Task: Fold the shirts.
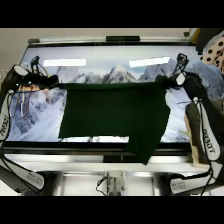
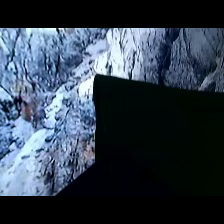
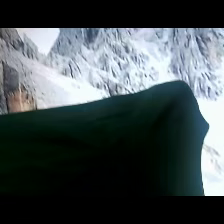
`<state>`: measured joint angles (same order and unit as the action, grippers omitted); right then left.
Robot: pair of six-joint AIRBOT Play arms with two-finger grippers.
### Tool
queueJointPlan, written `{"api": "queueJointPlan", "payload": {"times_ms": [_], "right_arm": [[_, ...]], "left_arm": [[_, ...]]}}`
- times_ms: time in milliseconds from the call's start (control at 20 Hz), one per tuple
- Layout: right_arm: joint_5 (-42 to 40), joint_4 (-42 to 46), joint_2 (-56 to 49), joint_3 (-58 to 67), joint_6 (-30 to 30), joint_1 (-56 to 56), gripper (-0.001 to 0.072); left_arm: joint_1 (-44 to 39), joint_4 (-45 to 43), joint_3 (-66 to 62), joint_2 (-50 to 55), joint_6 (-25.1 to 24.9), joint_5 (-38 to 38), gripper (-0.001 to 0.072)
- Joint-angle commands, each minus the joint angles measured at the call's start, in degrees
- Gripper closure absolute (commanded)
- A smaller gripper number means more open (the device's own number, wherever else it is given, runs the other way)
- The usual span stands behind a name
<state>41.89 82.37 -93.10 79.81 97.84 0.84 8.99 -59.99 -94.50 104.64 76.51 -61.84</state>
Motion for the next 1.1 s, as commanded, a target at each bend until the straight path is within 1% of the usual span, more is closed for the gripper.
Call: {"api": "queueJointPlan", "payload": {"times_ms": [0, 50, 100, 150, 350, 550, 600, 650, 700, 750, 800, 950, 1050], "right_arm": [[18.0, 5.3, 1.8, 0.0, -0.7, 0.3, 0.064], [21.2, 5.6, 1.5, -0.2, -1.3, 0.3, 0.064], [22.8, 5.7, 1.2, -0.4, -2.2, 0.3, 0.064], [23.2, 5.7, 1.0, -0.6, -2.2, 0.3, 0.064], [21.8, 4.7, -0.2, -0.6, -0.9, 0.0, 0.064], [22.0, 4.2, -1.3, -0.6, 0.4, 0.0, 0.064], [22.0, 3.9, -1.3, -0.6, 0.5, 0.0, 0.0631], [22.3, 3.3, -1.3, -0.6, 0.5, 0.0, 0.056], [23.0, 3.0, -1.2, -0.6, 0.5, 0.0, 0.0358], [24.6, 3.1, -0.7, -0.6, 0.3, 0.0, 0.0225], [26.5, 3.8, 0.2, -0.6, -0.4, 0.0, 0.0224], [35.2, 11.4, 5.0, -0.6, -3.0, 1.3, 0.0224], [41.9, 11.8, 8.5, -0.6, -7.3, 4.9, 0.0224]], "left_arm": [[0.3, -5.4, 0.2, -0.5, -0.8, -17.8, 0.0676], [0.3, -6.4, 0.5, -0.5, -0.8, -19.5, 0.0677], [0.3, -8.3, 1.1, -0.5, 0.4, -20.0, 0.0676], [0.3, -9.9, 2.0, -0.5, 2.2, -19.8, 0.0676], [-0.4, -7.2, 4.6, 0.5, 2.4, -18.6, 0.0676], [-2.2, -7.1, 4.7, 0.9, 2.8, -15.5, 0.0675], [-2.4, -7.1, 4.7, 1.1, 2.9, -15.4, 0.0674], [-2.4, -7.1, 4.7, 1.3, 3.3, -15.5, 0.0668], [-2.3, -7.1, 4.7, 1.3, 4.0, -15.8, 0.0548], [-2.1, -7.1, 4.5, 1.2, 4.3, -16.9, 0.035], [-1.6, -7.3, 3.8, 1.0, 4.3, -19.2, 0.0272], [2.0, -7.8, 1.8, -0.6, 4.1, -28.8, 0.0272], [5.4, -7.8, 4.6, -3.8, 3.9, -33.2, 0.0272]]}}
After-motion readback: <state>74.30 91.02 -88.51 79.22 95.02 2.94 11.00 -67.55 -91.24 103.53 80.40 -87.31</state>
